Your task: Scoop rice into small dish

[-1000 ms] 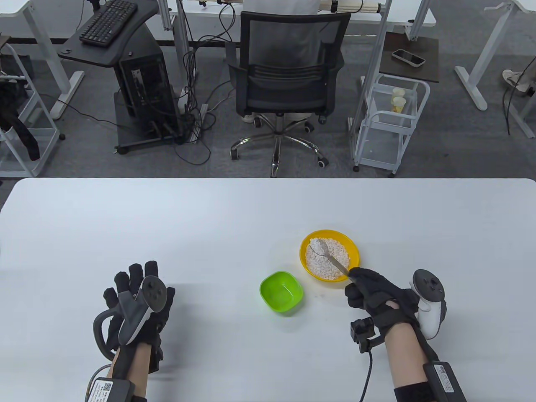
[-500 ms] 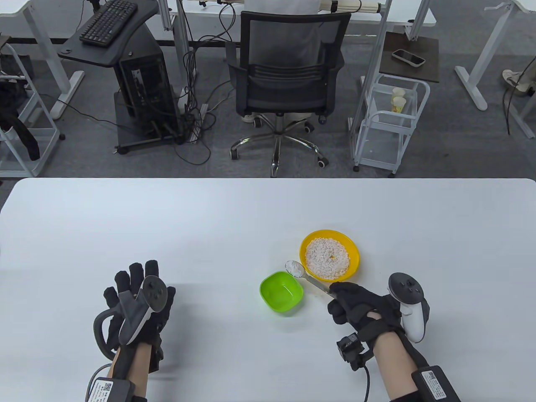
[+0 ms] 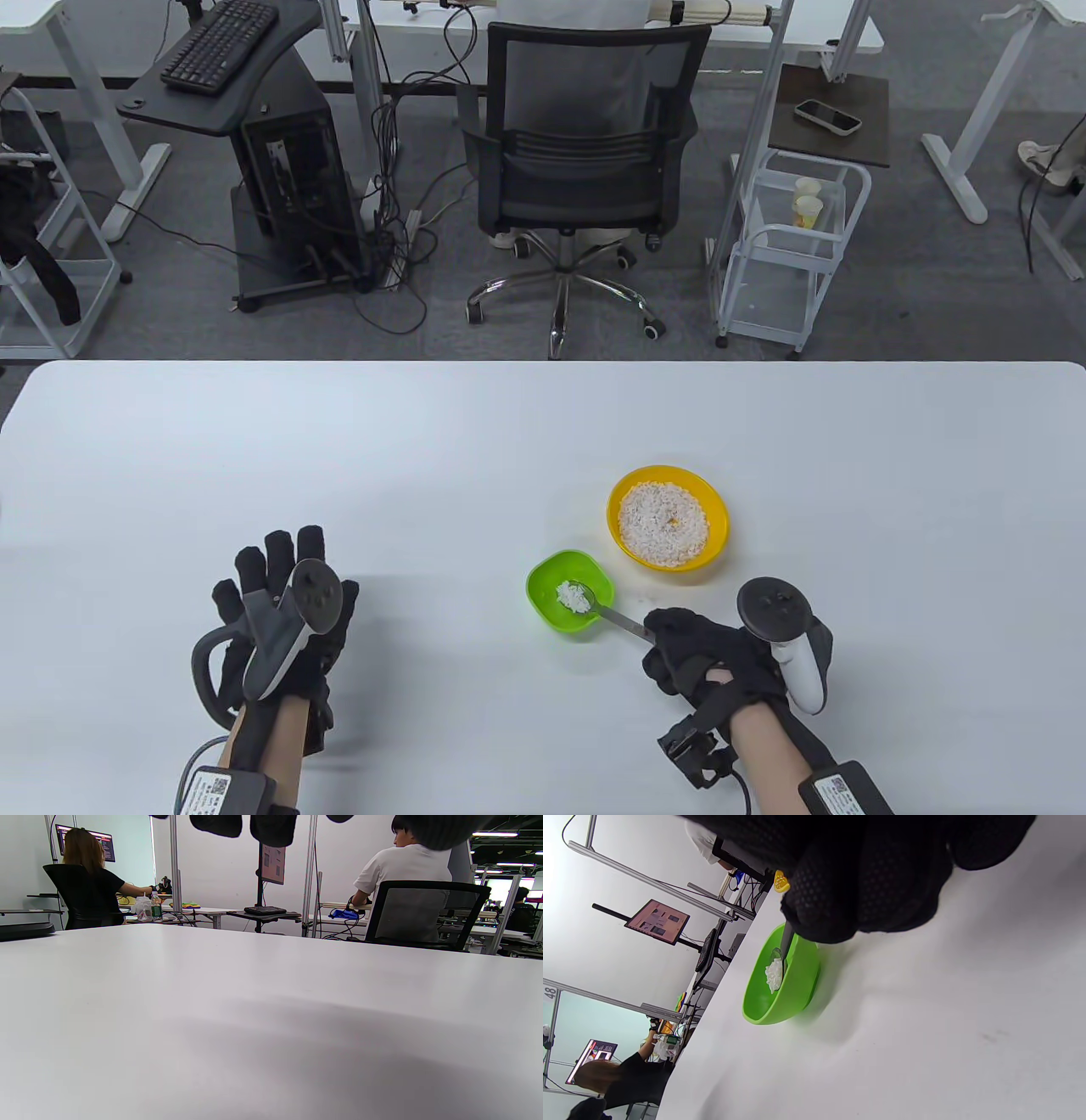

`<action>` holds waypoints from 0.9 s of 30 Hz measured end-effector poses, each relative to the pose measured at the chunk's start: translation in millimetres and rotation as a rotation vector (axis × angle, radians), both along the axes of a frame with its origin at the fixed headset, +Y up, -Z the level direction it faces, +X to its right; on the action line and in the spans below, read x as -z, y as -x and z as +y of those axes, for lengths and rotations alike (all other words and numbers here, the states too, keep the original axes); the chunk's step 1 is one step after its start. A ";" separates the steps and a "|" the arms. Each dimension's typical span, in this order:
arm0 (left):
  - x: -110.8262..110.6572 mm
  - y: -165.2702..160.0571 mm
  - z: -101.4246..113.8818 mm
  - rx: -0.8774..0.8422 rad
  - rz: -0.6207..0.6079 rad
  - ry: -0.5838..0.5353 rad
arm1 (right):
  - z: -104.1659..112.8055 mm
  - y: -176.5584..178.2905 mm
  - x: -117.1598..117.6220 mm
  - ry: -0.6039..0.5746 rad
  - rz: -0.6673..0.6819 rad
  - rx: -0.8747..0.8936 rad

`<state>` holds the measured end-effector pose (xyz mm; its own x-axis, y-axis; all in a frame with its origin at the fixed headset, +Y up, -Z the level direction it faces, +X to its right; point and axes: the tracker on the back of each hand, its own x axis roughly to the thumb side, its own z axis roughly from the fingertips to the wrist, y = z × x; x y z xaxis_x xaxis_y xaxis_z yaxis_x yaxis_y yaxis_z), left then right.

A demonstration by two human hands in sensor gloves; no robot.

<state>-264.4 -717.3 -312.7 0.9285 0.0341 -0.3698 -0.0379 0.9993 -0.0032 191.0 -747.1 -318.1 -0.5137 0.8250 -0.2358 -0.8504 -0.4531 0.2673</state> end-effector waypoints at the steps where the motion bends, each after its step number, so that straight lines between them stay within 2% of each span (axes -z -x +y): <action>1: -0.1 -0.2 0.0 0.000 0.000 -0.001 | 0.9 1.2 -0.6 -0.005 0.001 -0.012; 16: 0.6 -2.0 -1.0 0.003 -0.007 -0.002 | 17.3 12.9 -8.0 -0.160 0.038 -0.230; 23: 0.8 -2.6 -1.3 0.016 -0.005 0.009 | 26.9 24.3 -15.9 -0.311 0.052 -0.425; 27: -0.1 -2.9 -0.7 0.009 -0.005 0.010 | 33.9 38.5 -23.5 -0.481 0.082 -0.620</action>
